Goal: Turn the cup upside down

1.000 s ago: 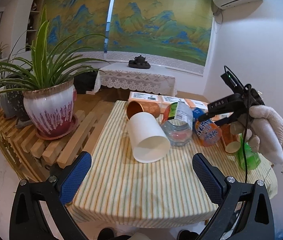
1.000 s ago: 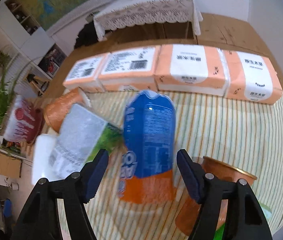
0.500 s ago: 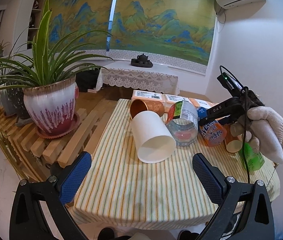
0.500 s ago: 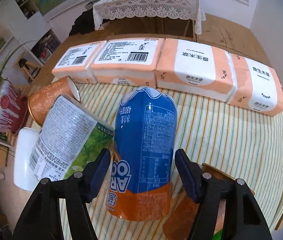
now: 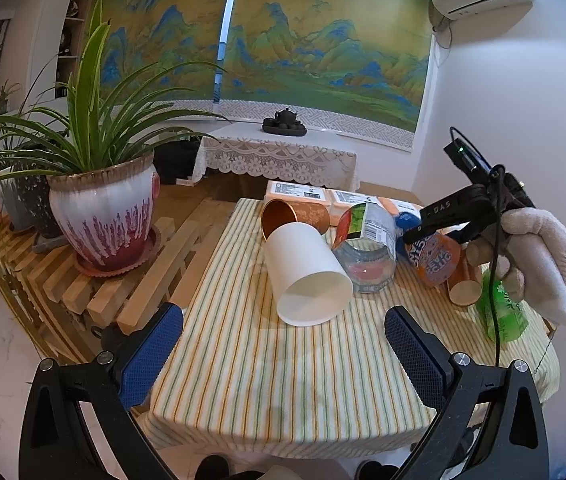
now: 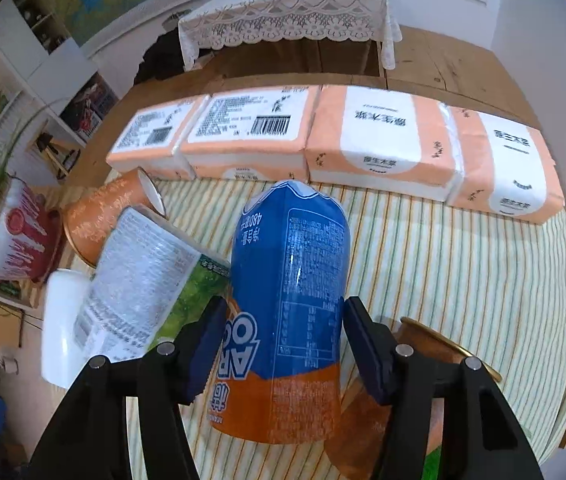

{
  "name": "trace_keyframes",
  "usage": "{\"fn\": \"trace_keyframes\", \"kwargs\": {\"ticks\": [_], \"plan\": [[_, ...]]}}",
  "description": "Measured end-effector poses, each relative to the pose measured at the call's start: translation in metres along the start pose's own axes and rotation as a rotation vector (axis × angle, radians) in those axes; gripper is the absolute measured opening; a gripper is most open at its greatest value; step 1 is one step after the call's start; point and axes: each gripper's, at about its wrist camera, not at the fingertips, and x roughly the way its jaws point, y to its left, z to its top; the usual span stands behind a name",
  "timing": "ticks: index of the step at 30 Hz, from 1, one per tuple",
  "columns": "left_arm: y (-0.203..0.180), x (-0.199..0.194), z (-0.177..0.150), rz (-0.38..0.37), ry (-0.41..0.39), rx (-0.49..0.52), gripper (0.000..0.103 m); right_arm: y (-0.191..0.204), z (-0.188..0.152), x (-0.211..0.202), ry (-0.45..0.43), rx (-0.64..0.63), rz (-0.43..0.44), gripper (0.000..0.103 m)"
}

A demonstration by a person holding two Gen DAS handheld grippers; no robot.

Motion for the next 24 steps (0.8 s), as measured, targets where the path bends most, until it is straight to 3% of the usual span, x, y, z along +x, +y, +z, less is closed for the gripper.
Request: {"fn": "trace_keyframes", "kwargs": {"ticks": [7,15,21,24], "plan": [[-0.001,-0.006,0.000,-0.005,-0.006,0.008,0.102,-0.003,-0.019,-0.027,-0.049,0.046,0.060,0.056],[-0.004,-0.007,0.002,-0.022,0.014,0.007,0.102,0.013,-0.082,-0.080,-0.156,0.040,0.143,0.056],[-0.007,-0.001,-0.001,-0.048,0.059,-0.006,0.102,0.024,-0.123,-0.064,-0.136,0.093,0.204,0.056],[-0.008,0.000,-0.002,-0.054,0.072,-0.007,0.102,0.030,-0.135,-0.053,-0.145,0.103,0.179,0.056]]}}
